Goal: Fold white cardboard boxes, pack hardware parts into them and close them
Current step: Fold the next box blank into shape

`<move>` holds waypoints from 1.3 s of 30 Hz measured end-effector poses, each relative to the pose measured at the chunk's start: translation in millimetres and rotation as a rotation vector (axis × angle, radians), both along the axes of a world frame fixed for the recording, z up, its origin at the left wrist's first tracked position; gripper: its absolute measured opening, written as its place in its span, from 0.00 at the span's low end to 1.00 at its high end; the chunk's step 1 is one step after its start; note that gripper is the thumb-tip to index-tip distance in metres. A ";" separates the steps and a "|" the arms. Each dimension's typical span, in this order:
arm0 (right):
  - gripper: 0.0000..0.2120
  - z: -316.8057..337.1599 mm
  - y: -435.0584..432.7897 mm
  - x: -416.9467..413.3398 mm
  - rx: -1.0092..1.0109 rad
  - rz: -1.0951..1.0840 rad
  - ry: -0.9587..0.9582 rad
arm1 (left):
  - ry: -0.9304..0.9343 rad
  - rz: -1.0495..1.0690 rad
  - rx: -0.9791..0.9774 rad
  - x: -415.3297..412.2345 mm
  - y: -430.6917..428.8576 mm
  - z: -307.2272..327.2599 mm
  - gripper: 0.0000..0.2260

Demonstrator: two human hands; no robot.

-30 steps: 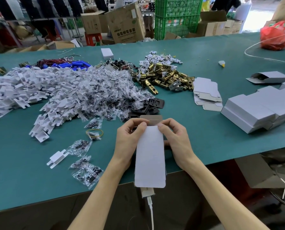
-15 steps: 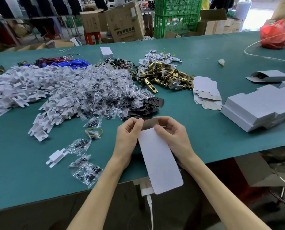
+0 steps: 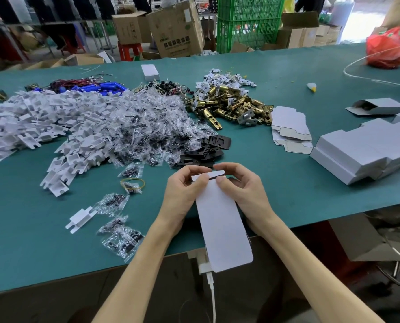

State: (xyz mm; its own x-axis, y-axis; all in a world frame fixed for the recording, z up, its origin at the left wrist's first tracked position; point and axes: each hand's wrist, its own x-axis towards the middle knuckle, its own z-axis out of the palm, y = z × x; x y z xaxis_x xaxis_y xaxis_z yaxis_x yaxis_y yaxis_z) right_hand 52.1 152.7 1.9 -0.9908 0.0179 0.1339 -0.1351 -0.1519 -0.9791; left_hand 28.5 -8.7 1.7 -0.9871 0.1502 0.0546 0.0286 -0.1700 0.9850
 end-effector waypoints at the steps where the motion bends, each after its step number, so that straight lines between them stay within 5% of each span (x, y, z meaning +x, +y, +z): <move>1: 0.09 0.0 0.1 0.2 0.007 0.009 0.004 | -0.004 -0.003 -0.006 -0.7 -0.7 0.0 0.10; 9: 0.25 2.9 1.5 -1.9 -0.017 0.028 -0.084 | -0.077 0.114 0.060 -3.1 -1.9 -1.0 0.08; 20: 0.09 10.4 6.4 1.2 -0.131 0.061 -0.195 | -0.089 0.103 0.104 -3.8 -4.8 0.0 0.09; 39: 0.11 10.6 6.6 1.8 -0.089 0.068 -0.169 | -0.102 0.088 0.117 -2.7 -4.8 1.5 0.06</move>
